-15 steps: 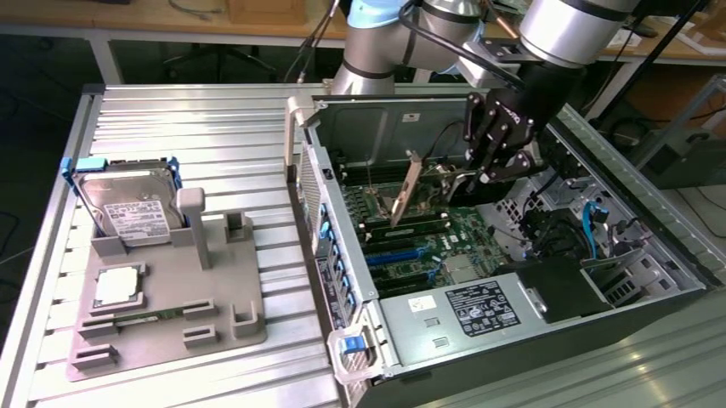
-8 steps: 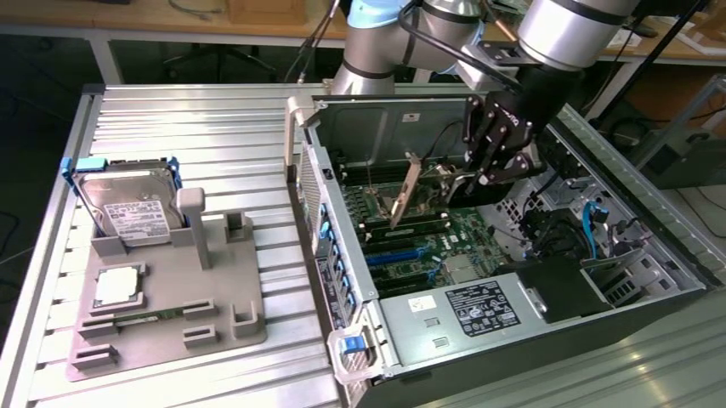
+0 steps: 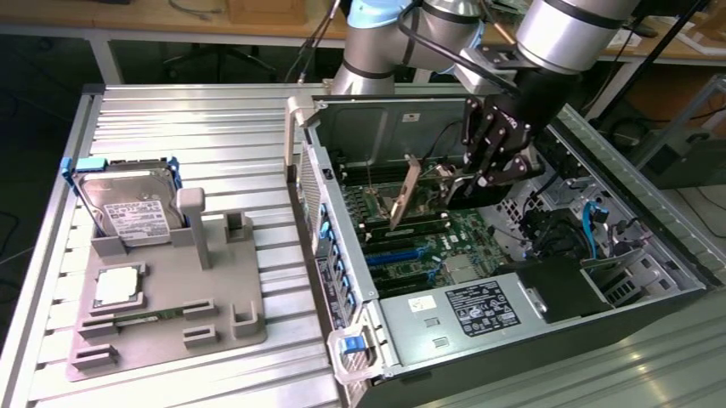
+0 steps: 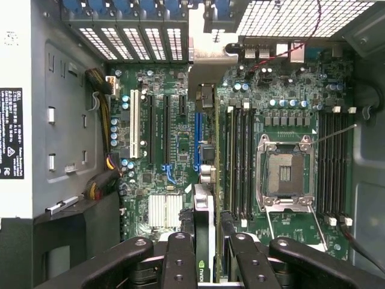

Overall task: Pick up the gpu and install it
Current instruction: 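Insert the gpu into the slot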

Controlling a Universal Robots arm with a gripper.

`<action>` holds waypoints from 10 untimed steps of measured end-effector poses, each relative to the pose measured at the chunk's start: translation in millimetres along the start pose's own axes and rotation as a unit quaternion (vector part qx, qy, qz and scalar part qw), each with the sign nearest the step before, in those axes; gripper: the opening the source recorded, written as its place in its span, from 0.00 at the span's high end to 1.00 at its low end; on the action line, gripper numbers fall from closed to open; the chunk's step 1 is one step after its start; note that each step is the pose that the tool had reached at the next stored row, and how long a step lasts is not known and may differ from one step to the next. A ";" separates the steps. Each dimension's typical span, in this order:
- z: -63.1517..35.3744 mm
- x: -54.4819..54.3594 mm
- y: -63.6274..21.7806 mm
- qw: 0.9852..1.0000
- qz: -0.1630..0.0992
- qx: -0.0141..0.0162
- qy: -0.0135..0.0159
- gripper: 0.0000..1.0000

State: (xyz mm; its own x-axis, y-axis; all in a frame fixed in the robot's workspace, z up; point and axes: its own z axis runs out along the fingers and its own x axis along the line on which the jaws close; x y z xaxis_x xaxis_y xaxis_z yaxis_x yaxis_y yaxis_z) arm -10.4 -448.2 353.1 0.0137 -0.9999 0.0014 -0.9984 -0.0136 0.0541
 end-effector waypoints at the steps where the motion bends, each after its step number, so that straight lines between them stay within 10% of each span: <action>1: 0.4 0.0 0.0 1.000 0.000 0.000 0.000 0.73; 10: 5.0 0.0 -0.3 1.000 0.000 0.000 0.000 0.73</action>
State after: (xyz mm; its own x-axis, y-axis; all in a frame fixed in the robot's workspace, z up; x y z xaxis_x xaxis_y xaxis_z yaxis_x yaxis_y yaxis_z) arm -10.4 -448.2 348.1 0.0137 -0.9999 0.0014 -0.9985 -0.0136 0.0538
